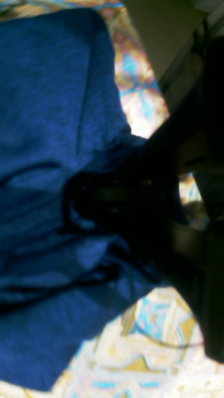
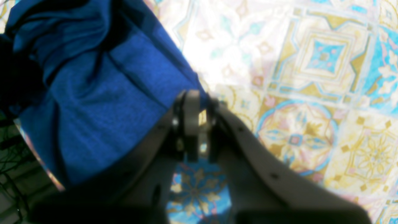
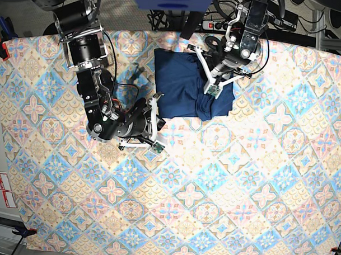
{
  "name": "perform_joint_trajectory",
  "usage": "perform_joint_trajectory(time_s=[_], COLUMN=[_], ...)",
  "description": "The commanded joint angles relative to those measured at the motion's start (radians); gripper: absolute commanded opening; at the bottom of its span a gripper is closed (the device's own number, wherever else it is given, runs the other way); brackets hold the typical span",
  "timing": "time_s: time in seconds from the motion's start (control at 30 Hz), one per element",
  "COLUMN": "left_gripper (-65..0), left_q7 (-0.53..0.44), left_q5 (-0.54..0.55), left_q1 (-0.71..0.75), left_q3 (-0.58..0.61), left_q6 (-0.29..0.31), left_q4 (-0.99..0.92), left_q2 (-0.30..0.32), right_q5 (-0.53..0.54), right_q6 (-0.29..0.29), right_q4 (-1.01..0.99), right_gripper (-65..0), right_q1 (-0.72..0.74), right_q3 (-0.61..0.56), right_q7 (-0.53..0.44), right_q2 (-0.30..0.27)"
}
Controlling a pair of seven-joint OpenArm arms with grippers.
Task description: Fold the T-shirt properly
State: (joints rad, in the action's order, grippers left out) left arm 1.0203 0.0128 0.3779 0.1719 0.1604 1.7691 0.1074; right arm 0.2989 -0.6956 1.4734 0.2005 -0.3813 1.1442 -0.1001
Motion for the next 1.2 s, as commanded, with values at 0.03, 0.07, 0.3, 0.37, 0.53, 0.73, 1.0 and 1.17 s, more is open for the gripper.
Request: perform_joint_trajectory(time_s=[0.03,0.07,0.3,0.37,0.53,0.73,1.0,1.17], left_gripper=[-65.0,-65.0,-65.0,-65.0,-65.0,-65.0,-65.0,-65.0], left_q7=[0.01,0.004,-0.004,-0.019,-0.073,-0.131,-0.134,-0.142], left_q5=[-0.069,-0.069,-0.055,-0.055,-0.055,-0.055,-0.055,-0.055], left_q1=[0.039,0.049,0.102,0.1,0.099,0.089,0.086,0.106], left_q3=[-0.042,-0.058,-0.223,-0.248,-0.332,-0.456,-0.467,-0.453], left_q6=[-0.029,-0.029,-0.029,-0.029,-0.029,-0.029,-0.026,-0.026], left_q4=[0.039,0.058,0.12,0.12,0.12,0.119,0.143,0.153], left_q2=[0.013,0.013,0.004,0.004,0.002,-0.035,-0.039,-0.039], right_q5=[0.015,0.015,0.015,0.015,0.015,0.015,0.018,0.018], right_q6=[-0.003,-0.003,-0.003,-0.003,-0.003,-0.003,-0.003,-0.003], right_q4=[0.02,0.019,0.016,0.017,0.019,0.019,0.034,0.063], right_gripper=[-61.2,-61.2,-61.2,-61.2,-61.2,-61.2,-61.2,-61.2], right_q1=[0.023,0.024,0.026,0.026,0.024,0.023,0.029,0.05], right_q3=[0.003,0.003,-0.006,-0.009,-0.087,-0.173,-0.325,-0.436], right_q7=[-0.014,-0.014,-0.014,-0.011,-0.013,-0.014,-0.014,-0.014], right_q2=[0.001,0.001,0.003,0.003,0.003,0.003,0.007,0.04])
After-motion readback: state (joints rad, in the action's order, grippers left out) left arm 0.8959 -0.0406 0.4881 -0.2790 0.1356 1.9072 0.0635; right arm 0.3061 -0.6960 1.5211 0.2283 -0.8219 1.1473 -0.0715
